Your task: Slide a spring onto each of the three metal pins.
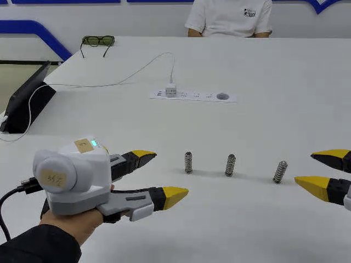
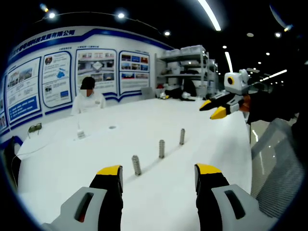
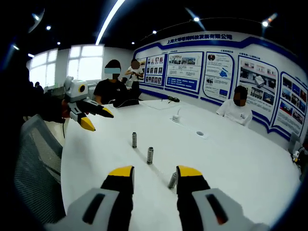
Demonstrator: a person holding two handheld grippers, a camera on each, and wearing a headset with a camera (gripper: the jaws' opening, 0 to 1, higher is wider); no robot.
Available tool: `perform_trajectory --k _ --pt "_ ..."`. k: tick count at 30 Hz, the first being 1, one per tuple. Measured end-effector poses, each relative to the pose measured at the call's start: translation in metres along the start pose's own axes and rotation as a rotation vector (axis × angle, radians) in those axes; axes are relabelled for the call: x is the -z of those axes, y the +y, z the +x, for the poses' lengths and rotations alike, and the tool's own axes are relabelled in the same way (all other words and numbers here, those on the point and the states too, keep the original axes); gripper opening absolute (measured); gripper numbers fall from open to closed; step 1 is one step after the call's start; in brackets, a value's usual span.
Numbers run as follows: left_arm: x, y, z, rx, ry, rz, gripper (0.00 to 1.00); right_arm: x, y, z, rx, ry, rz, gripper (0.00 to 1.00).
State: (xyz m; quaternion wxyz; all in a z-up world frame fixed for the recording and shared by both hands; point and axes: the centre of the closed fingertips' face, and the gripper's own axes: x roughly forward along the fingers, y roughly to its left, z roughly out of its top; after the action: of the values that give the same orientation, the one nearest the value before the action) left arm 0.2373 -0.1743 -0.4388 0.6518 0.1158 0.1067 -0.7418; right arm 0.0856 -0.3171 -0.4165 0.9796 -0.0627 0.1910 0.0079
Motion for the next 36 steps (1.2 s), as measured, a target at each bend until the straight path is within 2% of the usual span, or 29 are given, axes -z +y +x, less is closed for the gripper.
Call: perform_trajectory --k 5,13,23,36 --pt "0.006 0.001 -0.001 -0.002 0.014 -0.004 0.62 0.009 -0.005 0.001 0.008 0.009 0.005 0.38" --pt "0.016 0.003 -0.004 -0.007 0.033 -0.005 0.64 0.022 -0.003 0.005 -0.009 0.036 0.025 0.50" --pt "0.031 0.004 -0.006 -0.008 0.057 -0.013 0.65 0.028 -0.003 0.006 -0.004 0.044 0.038 0.53" --pt "0.037 0.004 -0.007 -0.009 0.067 -0.019 0.65 0.033 0.000 0.007 -0.005 0.052 0.043 0.55"
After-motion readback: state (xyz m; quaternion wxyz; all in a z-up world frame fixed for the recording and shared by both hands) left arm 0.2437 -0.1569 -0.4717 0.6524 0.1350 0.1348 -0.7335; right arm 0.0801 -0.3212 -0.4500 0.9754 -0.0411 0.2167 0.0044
